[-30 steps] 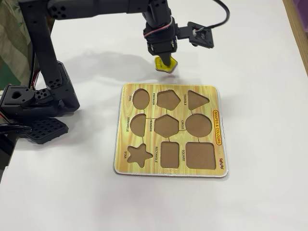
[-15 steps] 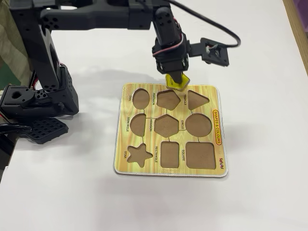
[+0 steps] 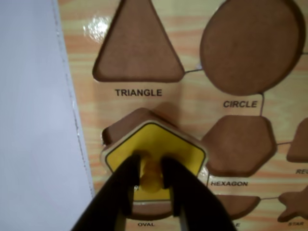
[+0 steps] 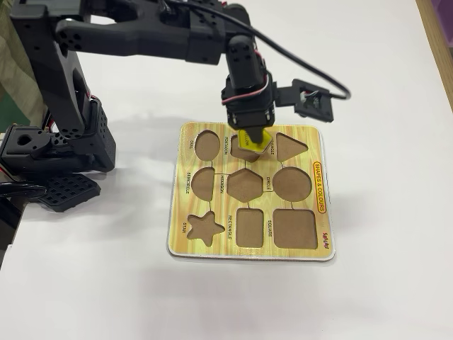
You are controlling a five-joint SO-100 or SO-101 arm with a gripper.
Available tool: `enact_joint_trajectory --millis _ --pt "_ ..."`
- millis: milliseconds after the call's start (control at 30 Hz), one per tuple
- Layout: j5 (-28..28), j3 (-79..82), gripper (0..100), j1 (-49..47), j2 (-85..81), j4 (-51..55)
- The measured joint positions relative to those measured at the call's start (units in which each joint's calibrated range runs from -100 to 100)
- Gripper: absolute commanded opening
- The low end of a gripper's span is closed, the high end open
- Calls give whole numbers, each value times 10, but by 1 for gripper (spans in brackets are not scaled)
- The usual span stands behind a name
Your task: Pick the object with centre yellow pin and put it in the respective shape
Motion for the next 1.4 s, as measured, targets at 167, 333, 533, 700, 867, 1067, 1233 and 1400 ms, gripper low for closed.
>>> enact_joint_trajectory --millis 167,333,533,700,867,1067,1233,1400 --pt "0 25 1 0 0 0" --pt "0 34 1 0 0 0" --pt "0 34 1 -1 0 0" --pt "-3 34 1 -15 0 0" --pt "-3 34 1 -30 0 0" --pt "-5 31 1 -31 0 0" --pt "-6 21 1 -31 0 0" --pt "-6 21 1 -31 0 0"
